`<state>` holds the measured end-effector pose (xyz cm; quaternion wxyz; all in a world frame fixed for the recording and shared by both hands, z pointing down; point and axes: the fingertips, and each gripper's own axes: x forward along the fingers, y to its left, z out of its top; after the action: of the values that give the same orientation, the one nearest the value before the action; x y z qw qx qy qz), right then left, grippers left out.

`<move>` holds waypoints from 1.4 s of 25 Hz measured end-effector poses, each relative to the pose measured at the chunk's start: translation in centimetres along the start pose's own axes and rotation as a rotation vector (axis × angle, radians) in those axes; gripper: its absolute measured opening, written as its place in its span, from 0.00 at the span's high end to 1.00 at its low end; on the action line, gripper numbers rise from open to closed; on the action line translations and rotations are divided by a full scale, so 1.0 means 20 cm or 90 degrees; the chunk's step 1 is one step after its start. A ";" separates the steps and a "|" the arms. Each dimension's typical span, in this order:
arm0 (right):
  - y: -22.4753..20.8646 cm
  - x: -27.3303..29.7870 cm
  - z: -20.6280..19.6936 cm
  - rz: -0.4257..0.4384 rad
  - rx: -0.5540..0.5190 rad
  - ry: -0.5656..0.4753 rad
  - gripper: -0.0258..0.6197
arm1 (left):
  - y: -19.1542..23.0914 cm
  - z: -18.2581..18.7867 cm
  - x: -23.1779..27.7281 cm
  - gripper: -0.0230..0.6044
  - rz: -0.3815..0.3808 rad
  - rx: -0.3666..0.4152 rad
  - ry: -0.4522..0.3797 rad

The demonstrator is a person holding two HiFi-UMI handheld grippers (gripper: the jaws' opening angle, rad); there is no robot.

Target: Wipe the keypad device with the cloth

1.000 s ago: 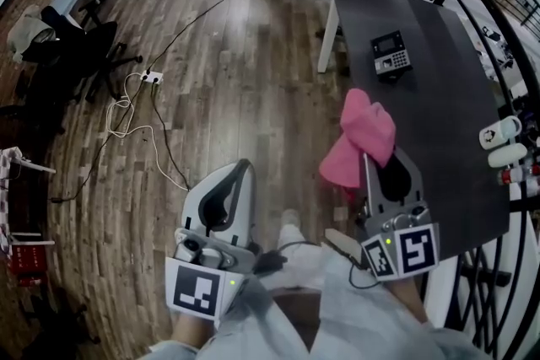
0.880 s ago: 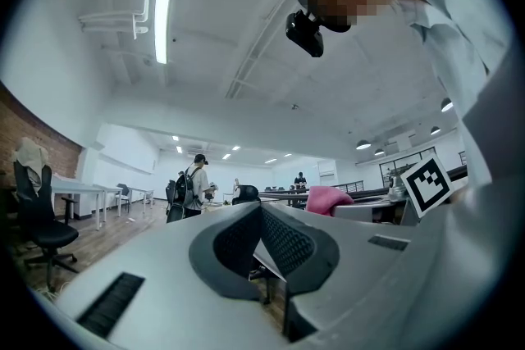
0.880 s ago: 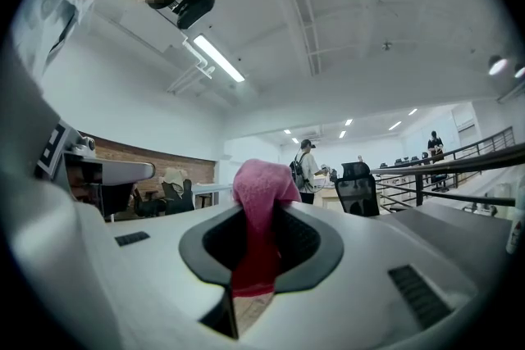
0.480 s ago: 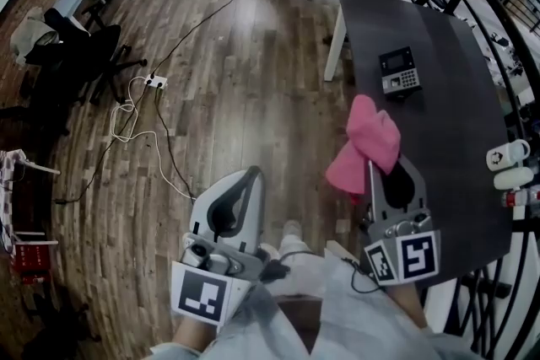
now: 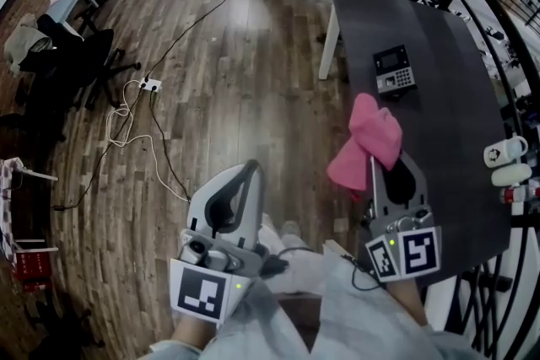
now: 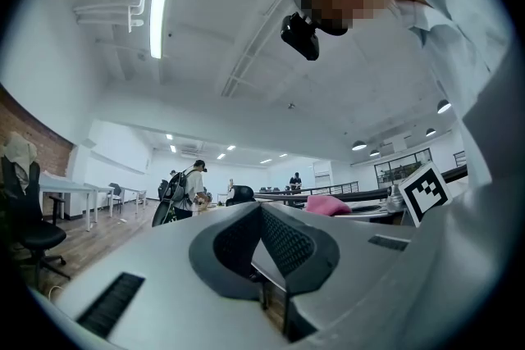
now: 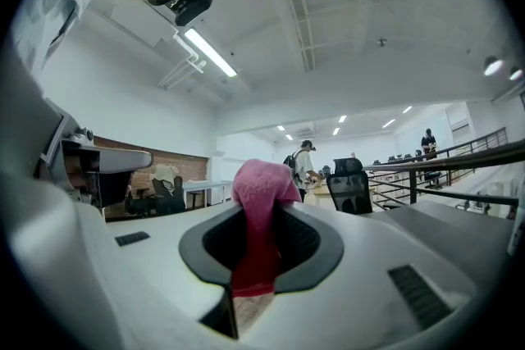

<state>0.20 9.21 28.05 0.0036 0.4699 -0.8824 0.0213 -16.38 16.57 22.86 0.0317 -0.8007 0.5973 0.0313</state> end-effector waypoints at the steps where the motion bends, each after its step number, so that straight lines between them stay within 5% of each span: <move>1: 0.00 0.01 0.00 -0.002 -0.001 -0.001 0.85 | 0.01 0.00 0.01 0.96 -0.001 0.002 -0.002; 15: -0.13 0.34 0.02 -0.084 -0.006 -0.007 0.85 | 0.27 -0.03 0.41 0.96 -0.075 0.004 -0.019; 35: -0.08 0.83 0.06 -0.265 -0.010 -0.013 0.85 | 0.79 -0.08 0.93 0.96 -0.251 -0.014 -0.018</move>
<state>-7.68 -5.50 27.34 0.0024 0.6421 -0.7666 0.0084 -26.11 -5.86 22.52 0.0364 -0.9019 0.4282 0.0421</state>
